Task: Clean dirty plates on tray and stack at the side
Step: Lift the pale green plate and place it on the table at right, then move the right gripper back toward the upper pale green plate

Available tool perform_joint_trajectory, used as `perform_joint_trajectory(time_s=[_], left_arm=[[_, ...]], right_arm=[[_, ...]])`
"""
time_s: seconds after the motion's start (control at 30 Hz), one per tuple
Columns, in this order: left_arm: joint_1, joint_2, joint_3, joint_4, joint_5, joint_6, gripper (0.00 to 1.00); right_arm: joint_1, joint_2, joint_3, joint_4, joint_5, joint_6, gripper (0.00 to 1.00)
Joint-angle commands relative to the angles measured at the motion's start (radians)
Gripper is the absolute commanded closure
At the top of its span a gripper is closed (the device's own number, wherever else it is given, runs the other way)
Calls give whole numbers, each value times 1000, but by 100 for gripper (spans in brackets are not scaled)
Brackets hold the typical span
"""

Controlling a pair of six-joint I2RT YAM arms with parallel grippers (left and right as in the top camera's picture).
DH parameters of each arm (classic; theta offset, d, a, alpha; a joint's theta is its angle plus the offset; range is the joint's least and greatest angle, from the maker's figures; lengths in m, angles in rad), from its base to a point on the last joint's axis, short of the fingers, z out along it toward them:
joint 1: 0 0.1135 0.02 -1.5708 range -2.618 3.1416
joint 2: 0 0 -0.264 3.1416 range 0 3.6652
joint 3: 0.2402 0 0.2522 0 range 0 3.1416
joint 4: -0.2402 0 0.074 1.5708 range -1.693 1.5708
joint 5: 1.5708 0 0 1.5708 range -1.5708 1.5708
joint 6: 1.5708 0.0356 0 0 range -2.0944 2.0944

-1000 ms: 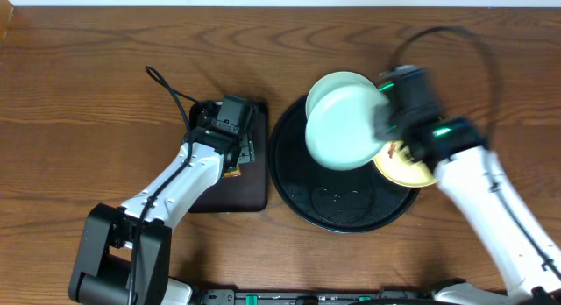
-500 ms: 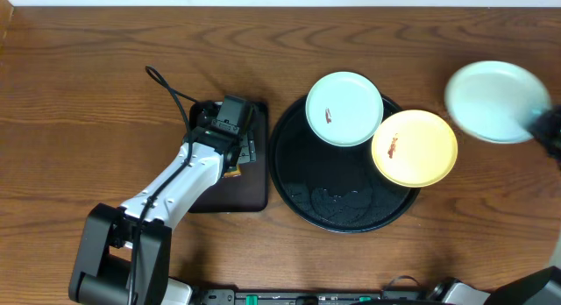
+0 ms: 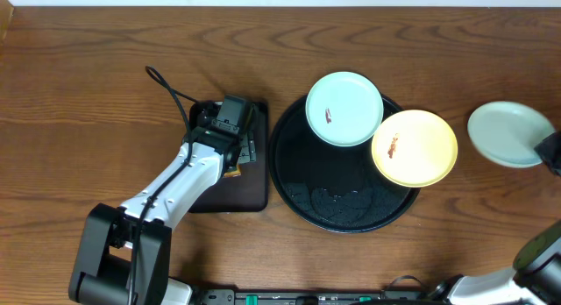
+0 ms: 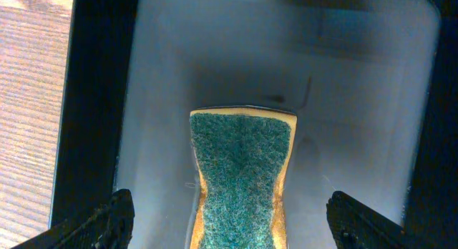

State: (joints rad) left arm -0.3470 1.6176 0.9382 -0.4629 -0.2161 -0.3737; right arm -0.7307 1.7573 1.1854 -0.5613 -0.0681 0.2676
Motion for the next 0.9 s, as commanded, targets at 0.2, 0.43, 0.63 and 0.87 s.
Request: perform_joint_trajectory(time_s=[0.2,0.43,0.63,0.87], left_arm=[[6,16,0,2,-13,-6,13],[6,16,0,2,-13,-6,7],[6,16,0,2,-13,-6,7],[6,16,0,2,-13,-6,7]], right_arm=[[-2,23,51,-40,-145,-122,55],[132,22,342,-335,-330,-311,51],[388,22,483,-436,-311,-465,55],[660,119,468,-345,-132,-465,54]])
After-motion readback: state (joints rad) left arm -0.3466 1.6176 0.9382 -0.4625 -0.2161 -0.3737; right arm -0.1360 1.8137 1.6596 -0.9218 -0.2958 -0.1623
